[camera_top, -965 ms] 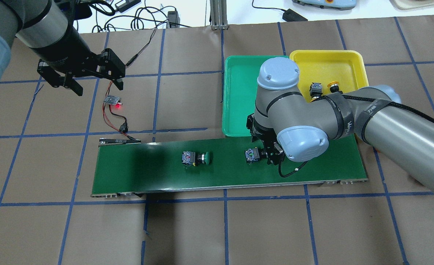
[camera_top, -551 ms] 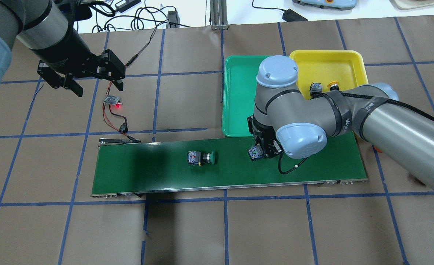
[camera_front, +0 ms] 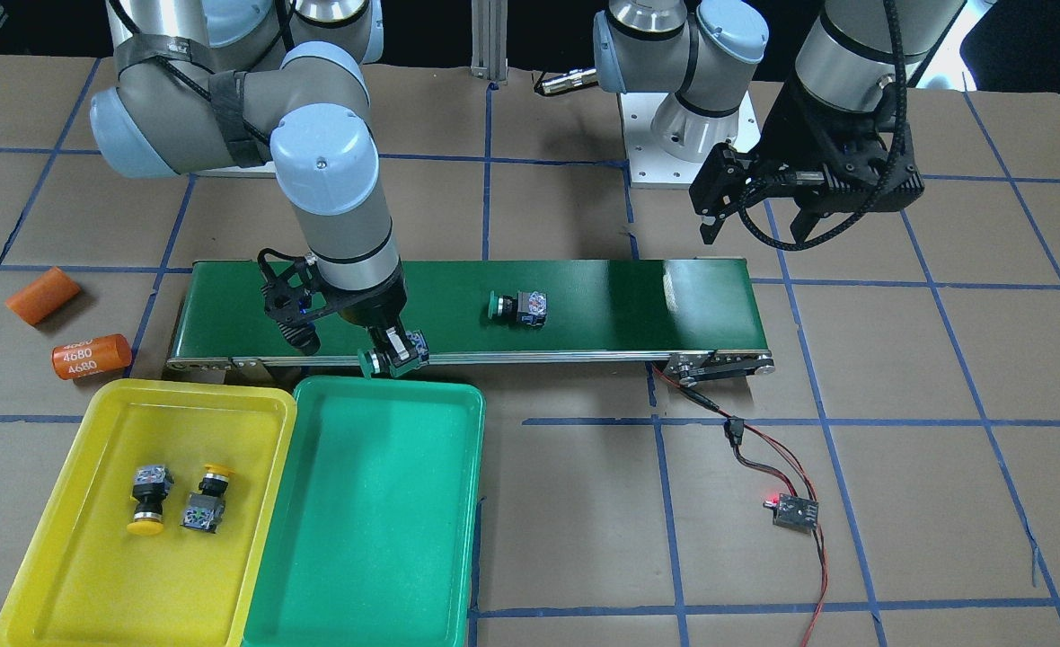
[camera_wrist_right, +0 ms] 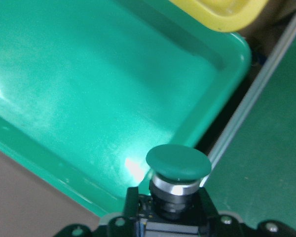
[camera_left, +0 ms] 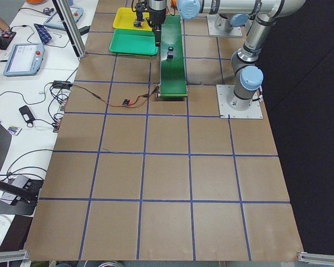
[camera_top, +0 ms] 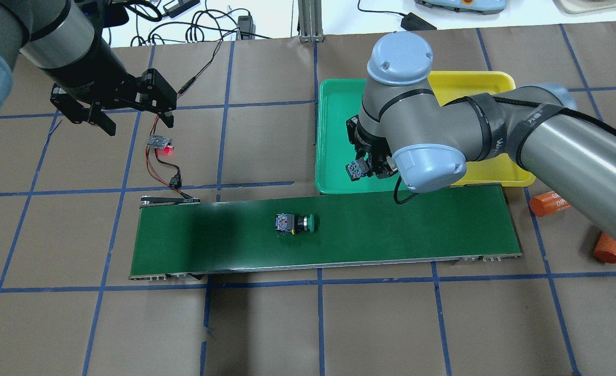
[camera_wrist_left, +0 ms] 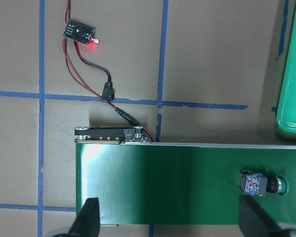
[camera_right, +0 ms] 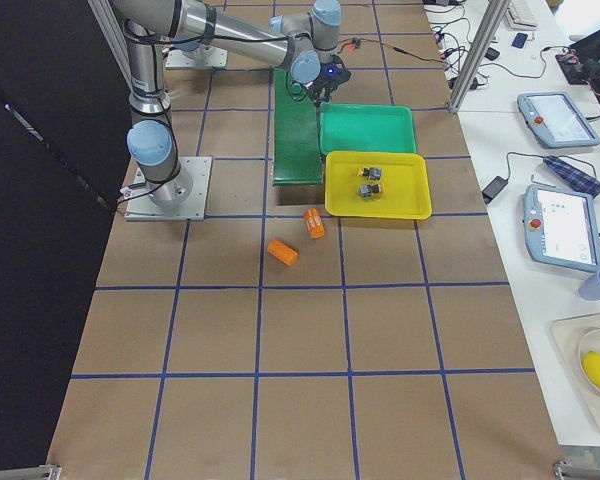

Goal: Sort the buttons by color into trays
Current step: 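Grasp the green-capped button and lift it into the green tray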

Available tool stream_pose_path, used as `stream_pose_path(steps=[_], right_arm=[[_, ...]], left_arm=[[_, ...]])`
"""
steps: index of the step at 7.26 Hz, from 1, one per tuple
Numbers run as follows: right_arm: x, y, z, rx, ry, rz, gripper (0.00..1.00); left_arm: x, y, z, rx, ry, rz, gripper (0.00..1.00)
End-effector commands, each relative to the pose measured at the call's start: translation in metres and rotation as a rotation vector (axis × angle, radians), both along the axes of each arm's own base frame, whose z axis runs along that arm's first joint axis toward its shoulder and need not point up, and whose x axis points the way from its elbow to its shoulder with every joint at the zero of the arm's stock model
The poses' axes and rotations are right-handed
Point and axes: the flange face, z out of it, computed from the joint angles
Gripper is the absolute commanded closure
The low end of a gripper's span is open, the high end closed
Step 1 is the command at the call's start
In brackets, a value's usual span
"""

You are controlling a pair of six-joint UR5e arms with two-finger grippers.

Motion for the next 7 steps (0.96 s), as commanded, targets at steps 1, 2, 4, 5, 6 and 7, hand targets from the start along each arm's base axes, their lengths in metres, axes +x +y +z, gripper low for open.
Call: stream_pose_path(steps=[1,2,4,5,6,7], right_arm=[[-0.007,-0.038,-0.022,-0.181,-0.005,-0.026,0.65],[-0.006,-0.037,-0.026,-0.171,-0.004,-0.024,0.01],[-0.01,-0.022,-0.024,-0.063,0.018,-0.025,0.0],[-0.012,-0.007,-0.009,-0.002,0.025,-0.021,0.0],[-0.016,0.017,-0.005,0.12,0.045,-0.03,0.0],[-0.017,0.037,0.003,0.176,0.052,-0.036,0.0]], left_arm=[[0.0,-0.001,0.004,-0.009,-0.001,0.0,0.0],[0.0,-0.002,0.006,-0.012,-0.002,0.0,0.0],[-0.001,0.001,0.008,-0.015,0.004,0.0,0.0],[0.0,0.0,0.01,-0.018,0.003,0.001,0.0],[0.001,-0.002,0.009,-0.015,0.001,0.006,0.0],[0.001,-0.004,0.006,-0.01,-0.003,0.009,0.0]])
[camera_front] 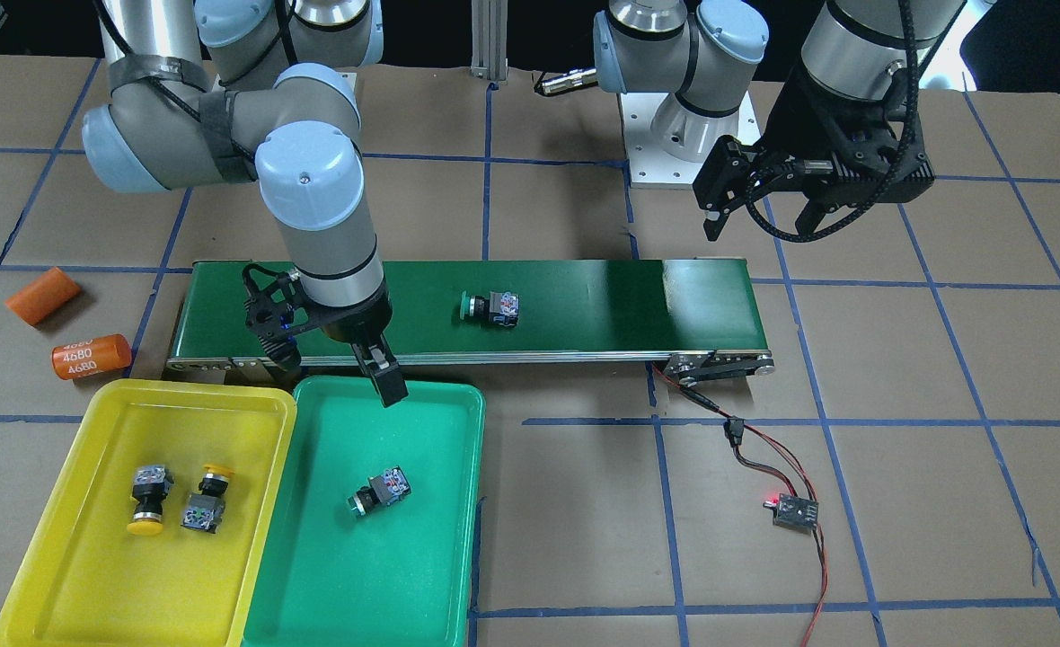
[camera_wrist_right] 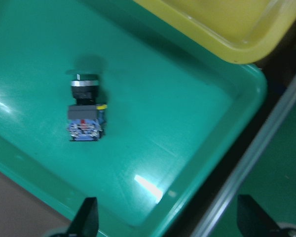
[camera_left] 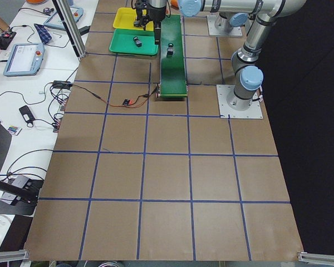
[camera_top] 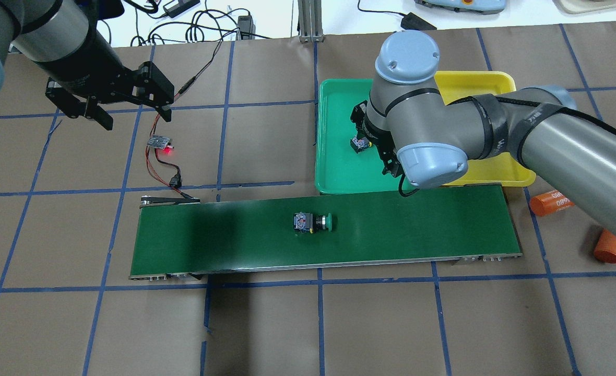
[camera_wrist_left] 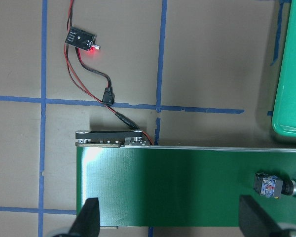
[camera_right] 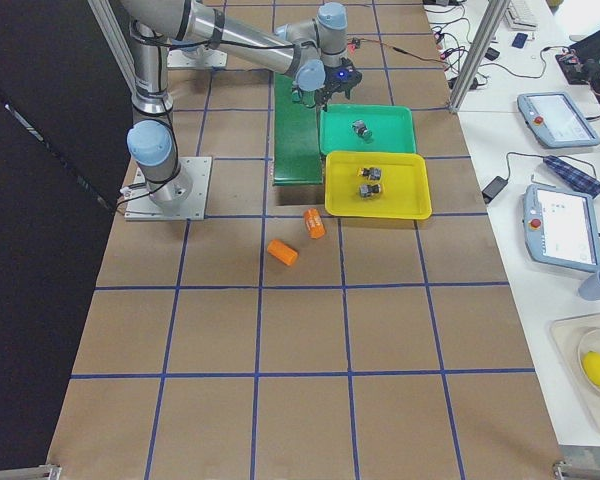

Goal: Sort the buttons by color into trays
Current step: 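Release it in the green tray and reach the right gripper to the last green button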

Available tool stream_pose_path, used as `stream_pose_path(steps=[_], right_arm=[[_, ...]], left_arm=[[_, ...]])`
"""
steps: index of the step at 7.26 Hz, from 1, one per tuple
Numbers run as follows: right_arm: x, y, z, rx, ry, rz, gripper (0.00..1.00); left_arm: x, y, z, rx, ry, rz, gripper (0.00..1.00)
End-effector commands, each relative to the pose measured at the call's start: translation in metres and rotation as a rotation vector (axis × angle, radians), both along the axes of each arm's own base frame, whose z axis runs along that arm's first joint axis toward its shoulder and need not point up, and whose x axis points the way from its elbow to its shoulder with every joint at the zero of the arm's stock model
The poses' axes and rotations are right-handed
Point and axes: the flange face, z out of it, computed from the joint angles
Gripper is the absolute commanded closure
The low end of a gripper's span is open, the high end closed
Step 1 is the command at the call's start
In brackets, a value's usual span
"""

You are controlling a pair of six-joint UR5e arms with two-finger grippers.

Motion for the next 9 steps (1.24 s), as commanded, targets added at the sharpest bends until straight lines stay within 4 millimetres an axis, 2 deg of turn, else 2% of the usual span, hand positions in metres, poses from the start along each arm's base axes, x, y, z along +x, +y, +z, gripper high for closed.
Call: stream_pose_path(steps=[1,2,4,6,7,9], right_arm=[[0.006,0.03,0.005,0.121,-0.049,-0.085,0.0],[0.012,0.035,-0.009,0.168,-0.105,-0.128,0.0],[0.01,0.048,-0.03,0.201,-0.098,-0.135,0.0],[0.013,0.052,-0.032,0.209,-0.096,-0.131,0.0],[0.021,0.056,-0.044,0.232,-0.086,-0.116,0.0],[0.028,0.06,-0.051,0.246,-0.079,-0.119,0.0]], left_arm=[[0.0,-0.002,-0.003,0.006,-0.005,0.004,0.0],[0.0,0.0,-0.001,0.003,-0.007,0.004,0.0],[0.0,-0.001,-0.003,0.008,-0.007,0.004,0.0],[0.0,-0.001,-0.003,0.008,-0.004,0.004,0.0],[0.0,-0.002,-0.003,0.006,-0.004,0.004,0.0],[0.0,-0.002,-0.003,0.006,-0.004,0.004,0.0]])
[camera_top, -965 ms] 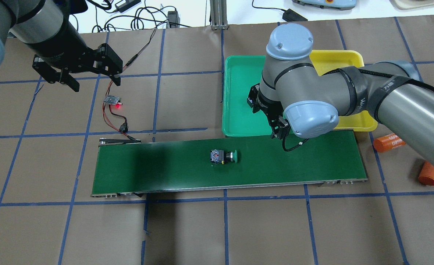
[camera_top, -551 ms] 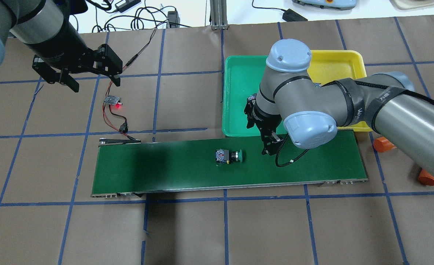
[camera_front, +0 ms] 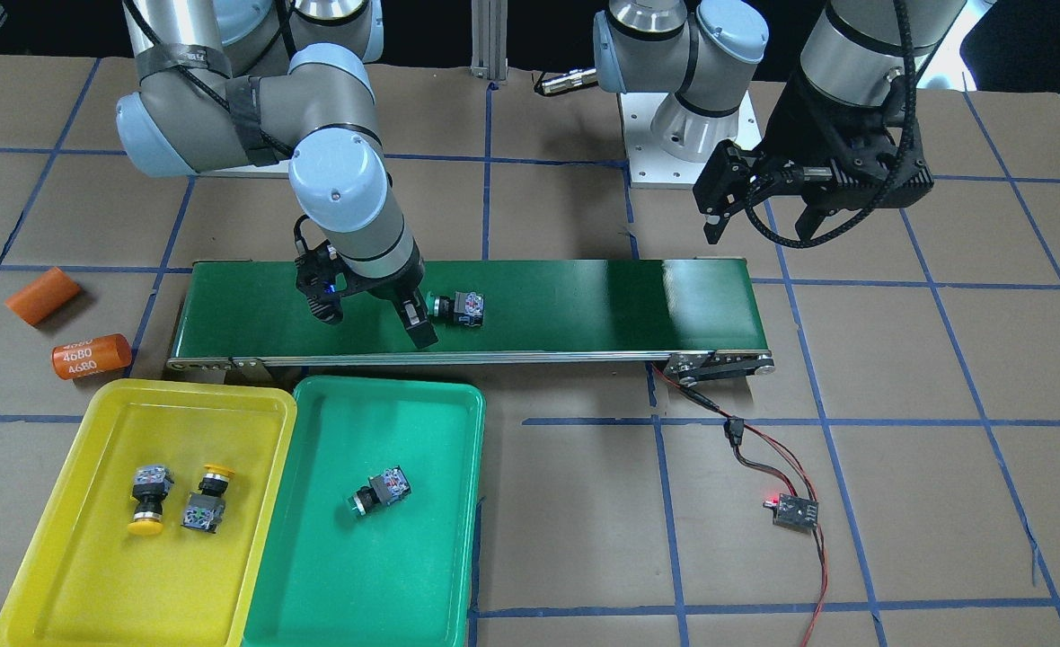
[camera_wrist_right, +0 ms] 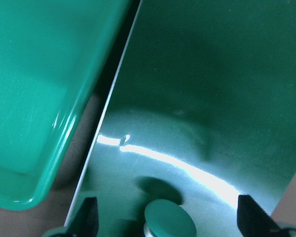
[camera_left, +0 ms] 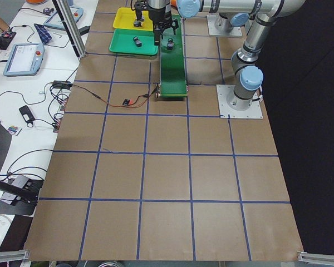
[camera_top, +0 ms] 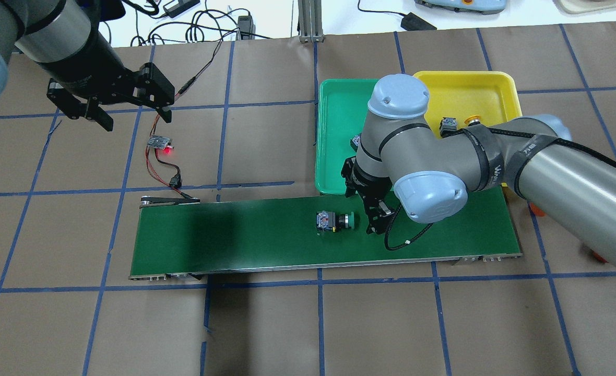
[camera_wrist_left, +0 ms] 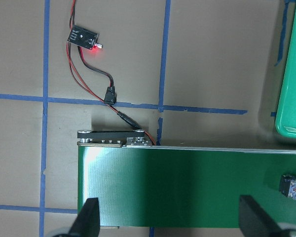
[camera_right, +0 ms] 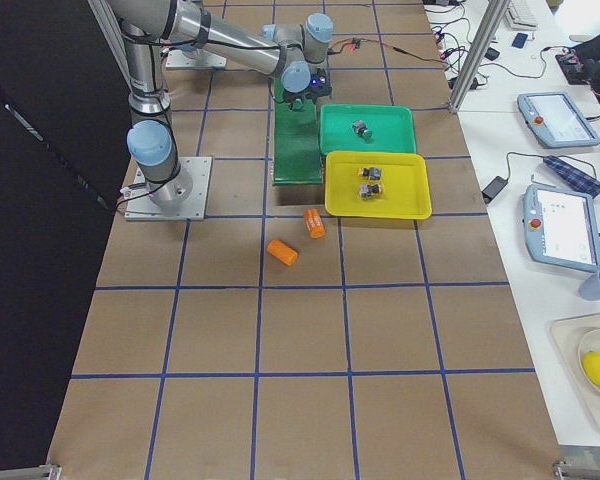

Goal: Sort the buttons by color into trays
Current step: 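Release it in the green tray and reach the right gripper to the last green button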

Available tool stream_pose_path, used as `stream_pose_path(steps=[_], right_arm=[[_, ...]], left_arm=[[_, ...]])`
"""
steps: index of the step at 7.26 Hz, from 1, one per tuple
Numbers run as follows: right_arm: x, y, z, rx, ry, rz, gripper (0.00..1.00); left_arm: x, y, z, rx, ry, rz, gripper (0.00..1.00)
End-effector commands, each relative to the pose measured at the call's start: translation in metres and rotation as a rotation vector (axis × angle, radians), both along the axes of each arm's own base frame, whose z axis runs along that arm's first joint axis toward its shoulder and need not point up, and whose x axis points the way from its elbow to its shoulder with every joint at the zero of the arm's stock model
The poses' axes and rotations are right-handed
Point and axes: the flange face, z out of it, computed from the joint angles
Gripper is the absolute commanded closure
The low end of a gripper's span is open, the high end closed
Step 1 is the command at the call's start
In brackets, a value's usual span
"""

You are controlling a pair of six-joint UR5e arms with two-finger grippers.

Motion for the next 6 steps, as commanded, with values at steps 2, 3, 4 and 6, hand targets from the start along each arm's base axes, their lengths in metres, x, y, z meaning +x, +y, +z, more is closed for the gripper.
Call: stream_pose_path(steps=[2,3,4,6], right_arm=[[0.004,0.009,-0.014,0.033,0.01,0.003,0.0],[0.002,0.014,-0.02,0.045,0.017,0.007,0.0],[0.002,0.011,-0.02,0.02,0.015,0.011,0.34],[0.004,0.003,-0.01,-0.031,-0.007,0.051,1.0]], left_arm=[[-0.001,-0.001,0.0,-0.007,0.006,0.0,0.0],[-0.001,-0.001,0.002,-0.015,0.007,0.0,0.0],[-0.001,-0.001,0.002,-0.015,0.007,-0.003,0.0],[-0.001,0.0,0.003,-0.02,0.007,-0.004,0.0]])
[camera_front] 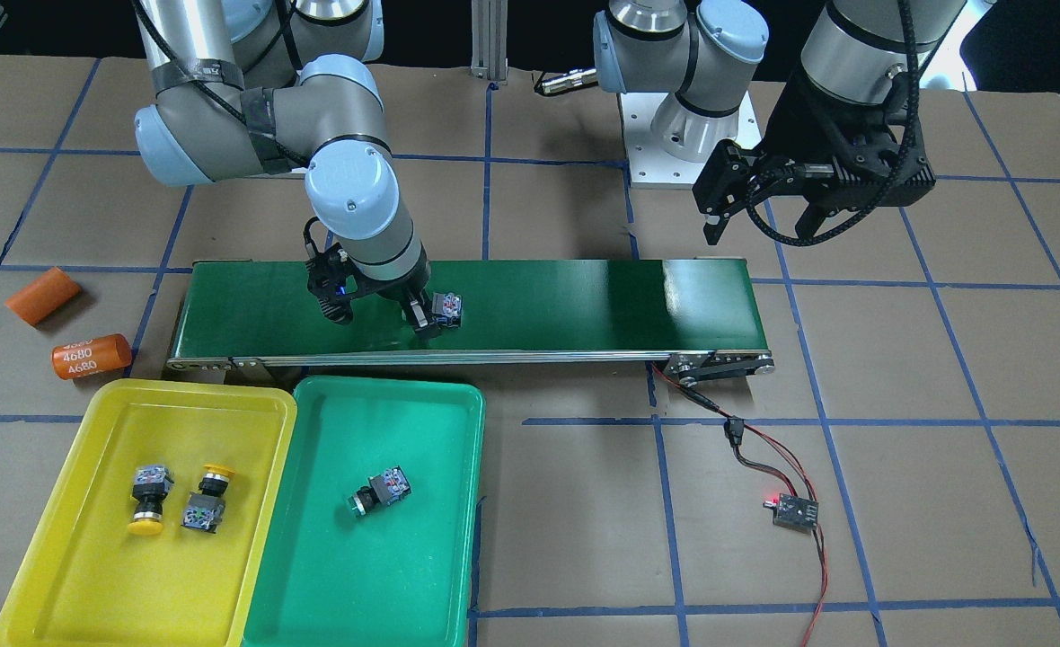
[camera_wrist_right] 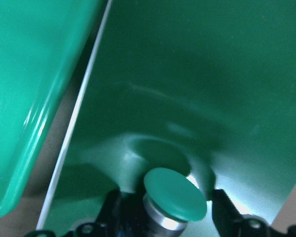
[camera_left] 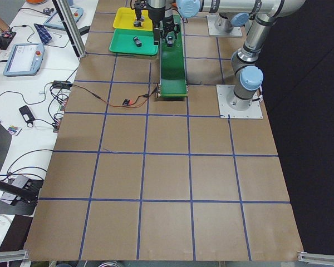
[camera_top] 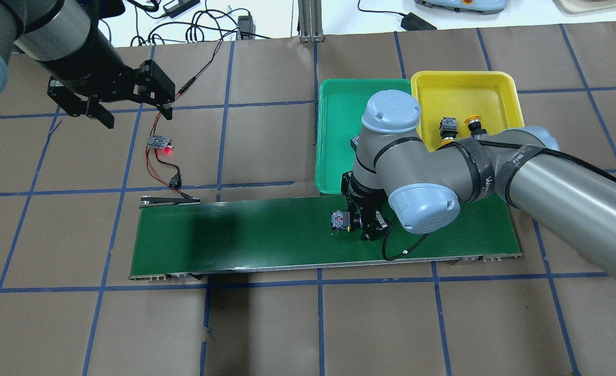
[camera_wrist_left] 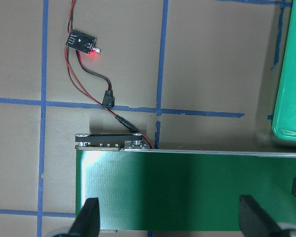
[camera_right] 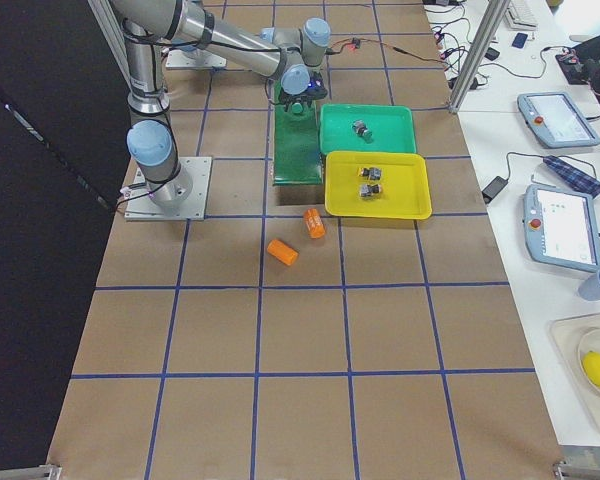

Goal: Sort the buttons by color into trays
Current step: 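Release it in the green tray and reach the right gripper to the last green button, then grasp the last green-capped button and place it in the green tray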

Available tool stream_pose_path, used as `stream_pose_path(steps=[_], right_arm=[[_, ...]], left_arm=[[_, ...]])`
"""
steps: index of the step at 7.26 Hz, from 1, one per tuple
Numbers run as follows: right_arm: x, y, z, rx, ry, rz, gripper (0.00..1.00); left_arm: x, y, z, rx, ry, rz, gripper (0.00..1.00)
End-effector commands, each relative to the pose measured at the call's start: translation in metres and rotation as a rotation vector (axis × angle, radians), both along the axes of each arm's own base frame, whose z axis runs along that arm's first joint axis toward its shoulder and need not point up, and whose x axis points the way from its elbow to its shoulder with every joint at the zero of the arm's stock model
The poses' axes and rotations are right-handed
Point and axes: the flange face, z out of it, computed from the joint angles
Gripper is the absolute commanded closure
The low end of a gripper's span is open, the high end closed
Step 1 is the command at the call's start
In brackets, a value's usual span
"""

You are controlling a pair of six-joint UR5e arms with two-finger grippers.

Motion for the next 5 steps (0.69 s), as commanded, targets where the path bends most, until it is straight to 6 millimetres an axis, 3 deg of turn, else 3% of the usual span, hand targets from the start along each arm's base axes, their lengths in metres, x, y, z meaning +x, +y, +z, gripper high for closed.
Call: stream_pose_path(steps=[1,2,4,5], right_arm=[[0.0,-0.012,0.016,-0.104,-0.023,0.068,1.0],[0.0,-0.019,0.024,-0.127,-0.025,0.073,1.0],[0.0,-0.056,0.076,-0.292,-0.058,0.159,1.0],[-0.018,-0.078,0.082,-0.405,-0.064,0.173,1.0]], left_arm=[[0.0,-0.001,-0.001,0.002,0.002,0.001,0.0],[-0.002,-0.001,-0.001,0.0,0.002,-0.001,0.0],[-0.002,-0.001,-0.001,0.0,0.002,-0.004,0.0],[-0.004,0.001,0.0,-0.003,0.002,-0.005,0.0]])
